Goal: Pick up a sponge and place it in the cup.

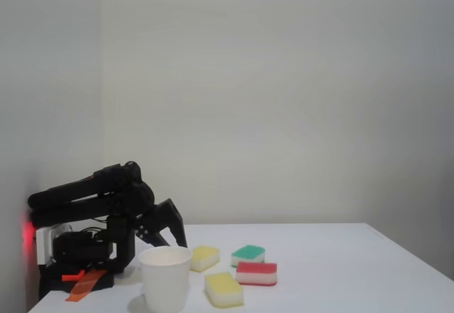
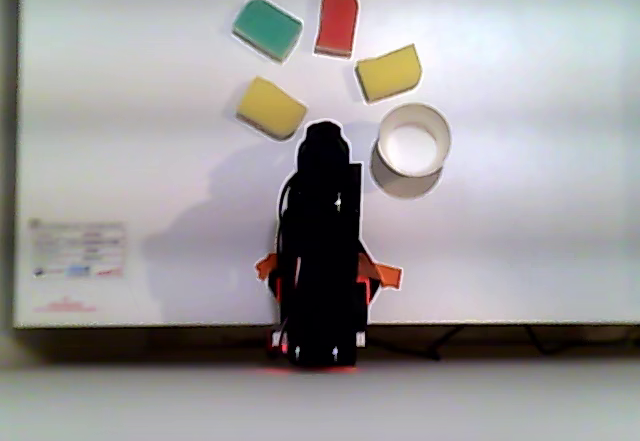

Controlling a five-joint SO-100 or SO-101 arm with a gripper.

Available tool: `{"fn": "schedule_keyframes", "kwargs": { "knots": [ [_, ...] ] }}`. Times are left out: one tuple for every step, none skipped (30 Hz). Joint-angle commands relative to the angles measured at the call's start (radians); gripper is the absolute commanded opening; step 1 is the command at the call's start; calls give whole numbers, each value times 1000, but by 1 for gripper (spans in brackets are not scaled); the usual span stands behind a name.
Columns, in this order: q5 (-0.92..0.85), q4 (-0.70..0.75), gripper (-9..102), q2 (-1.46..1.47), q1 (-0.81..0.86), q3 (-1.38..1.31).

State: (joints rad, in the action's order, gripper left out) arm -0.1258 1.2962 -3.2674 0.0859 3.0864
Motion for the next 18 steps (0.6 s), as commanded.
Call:
{"fn": "schedule_keyframes", "kwargs": {
  "knots": [
    [5, 87, 0, 0, 14, -89],
    [11, 132, 0, 0, 12, -130],
    [26, 183, 0, 0, 5, -178],
    [31, 230, 0, 5, 0, -225],
    [31, 270, 0, 15, -5, -273],
    [31, 304, 0, 35, -8, -321],
    [38, 310, 0, 64, -18, -356],
    [51, 321, 0, 87, -31, -390],
    [60, 324, 0, 115, -43, -417],
    [66, 324, 0, 144, -49, -440],
    [71, 318, 0, 173, -57, -463],
    [81, 307, 0, 207, -71, -483],
    [94, 291, 0, 241, -83, -499],
    [101, 273, 0, 276, -95, -512],
    [107, 255, 1, 314, -106, -526],
    [120, 238, 1, 353, -120, -541],
    [137, 221, 2, 391, -135, -555],
    [149, 204, 4, 433, -150, -571]
  ]
}}
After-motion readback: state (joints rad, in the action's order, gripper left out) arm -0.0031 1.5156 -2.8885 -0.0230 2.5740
